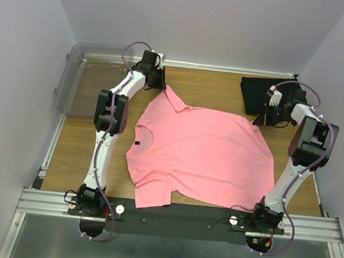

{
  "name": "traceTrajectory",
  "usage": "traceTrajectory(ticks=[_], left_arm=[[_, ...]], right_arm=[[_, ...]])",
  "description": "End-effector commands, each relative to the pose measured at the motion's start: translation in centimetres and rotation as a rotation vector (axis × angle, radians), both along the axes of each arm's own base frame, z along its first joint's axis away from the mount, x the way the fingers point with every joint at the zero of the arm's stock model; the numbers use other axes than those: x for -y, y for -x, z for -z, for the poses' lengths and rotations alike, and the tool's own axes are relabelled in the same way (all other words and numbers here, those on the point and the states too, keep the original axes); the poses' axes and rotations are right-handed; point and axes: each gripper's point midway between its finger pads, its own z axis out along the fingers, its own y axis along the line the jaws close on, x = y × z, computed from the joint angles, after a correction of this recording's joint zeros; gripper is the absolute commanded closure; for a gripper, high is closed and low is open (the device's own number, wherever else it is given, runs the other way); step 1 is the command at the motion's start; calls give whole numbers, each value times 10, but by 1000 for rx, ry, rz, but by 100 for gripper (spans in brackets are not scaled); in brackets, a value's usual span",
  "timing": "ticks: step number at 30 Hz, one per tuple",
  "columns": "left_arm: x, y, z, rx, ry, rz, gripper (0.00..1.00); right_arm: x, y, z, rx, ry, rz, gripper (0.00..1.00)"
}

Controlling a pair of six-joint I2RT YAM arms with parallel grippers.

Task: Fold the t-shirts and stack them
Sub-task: Fold the tshirt

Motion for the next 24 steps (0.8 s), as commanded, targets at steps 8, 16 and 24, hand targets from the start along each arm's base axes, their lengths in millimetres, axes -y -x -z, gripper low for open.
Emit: traceTrajectory(ticks=[8,16,24], left_arm=[[-1,3,13,-55,88,-14,64],[-25,2,-15,-4,103,-90,64],[-9,4,-19,-5,166,-22,61]], right_arm=[[-3,3,-1,-4,-2,-10,100],[-3,2,-1,-4,-8,-8,99],[-3,3,0,-9,-8,-8,99]])
